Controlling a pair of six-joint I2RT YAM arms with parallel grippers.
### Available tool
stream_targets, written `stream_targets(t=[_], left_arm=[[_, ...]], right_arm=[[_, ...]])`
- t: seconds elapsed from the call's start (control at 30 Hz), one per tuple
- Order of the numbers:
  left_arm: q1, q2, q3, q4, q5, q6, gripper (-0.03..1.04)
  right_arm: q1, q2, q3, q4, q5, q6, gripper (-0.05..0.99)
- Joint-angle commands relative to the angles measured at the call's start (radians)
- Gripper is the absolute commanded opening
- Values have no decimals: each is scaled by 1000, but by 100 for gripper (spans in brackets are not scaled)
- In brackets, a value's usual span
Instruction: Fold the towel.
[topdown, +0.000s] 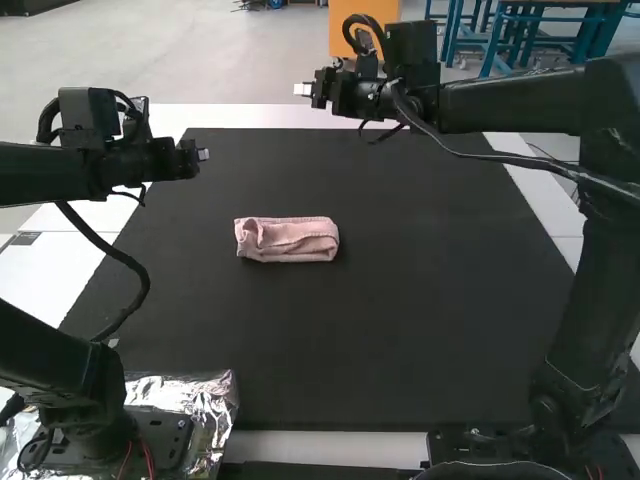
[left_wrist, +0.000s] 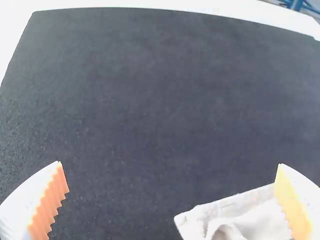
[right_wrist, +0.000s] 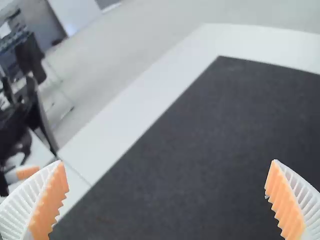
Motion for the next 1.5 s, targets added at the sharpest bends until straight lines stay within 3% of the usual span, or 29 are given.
stream_targets(t=[0.0,0.13,0.2,0.4,0.6,0.83,0.9,1.0,1.07,1.1,1.13,1.17,1.2,1.27,1.33,1.37,1.47], left_arm=[[-21,-96,49,-36,11,-21,97],[-41,-237,49,-74,14,-19,97],[-47,-322,43,-68,42,-19,97],[-36,-566,12,-33,39,-59,97],[-43,-816,-26,-117,40,-59,97],[-43,-1124,-77,-257,22,-80,97],[-43,-1198,-89,-281,-9,-80,97],[-39,-1208,-83,-336,-15,-82,97],[-43,-1210,-81,-335,-15,-80,97],[-43,-1210,-85,-332,-10,-73,97],[-43,-1210,-89,-341,-9,-56,97],[-43,-1210,-106,-338,-9,-33,97],[-44,-1210,-131,-318,3,-21,97],[-46,-1210,-200,-244,2,-10,97],[-36,-1208,-272,-160,-136,10,97],[-33,-1210,-310,-103,-144,25,97],[-24,-1210,-419,38,-171,82,97]], right_arm=[[-38,-180,5,-53,69,-85,91],[-90,-411,-81,-92,159,-91,91],[-130,-530,-136,-120,173,-89,91],[-280,-887,-320,-184,201,-71,91],[-376,-1238,-443,-358,225,-100,91],[-412,-1634,-581,-476,282,-102,91],[-418,-1708,-611,-491,317,-123,91],[-415,-1694,-611,-528,368,-145,91],[-412,-1697,-638,-536,413,-215,91],[-415,-1697,-679,-477,454,-220,91],[-418,-1697,-716,-418,546,-220,91],[-422,-1700,-757,-375,607,-221,91],[-428,-1700,-797,-335,621,-227,91],[-437,-1700,-871,-310,584,-332,91],[-435,-1699,-944,-306,517,-493,91],[-435,-1700,-978,-280,505,-545,91],[-435,-1700,-1058,-240,506,-488,91]])
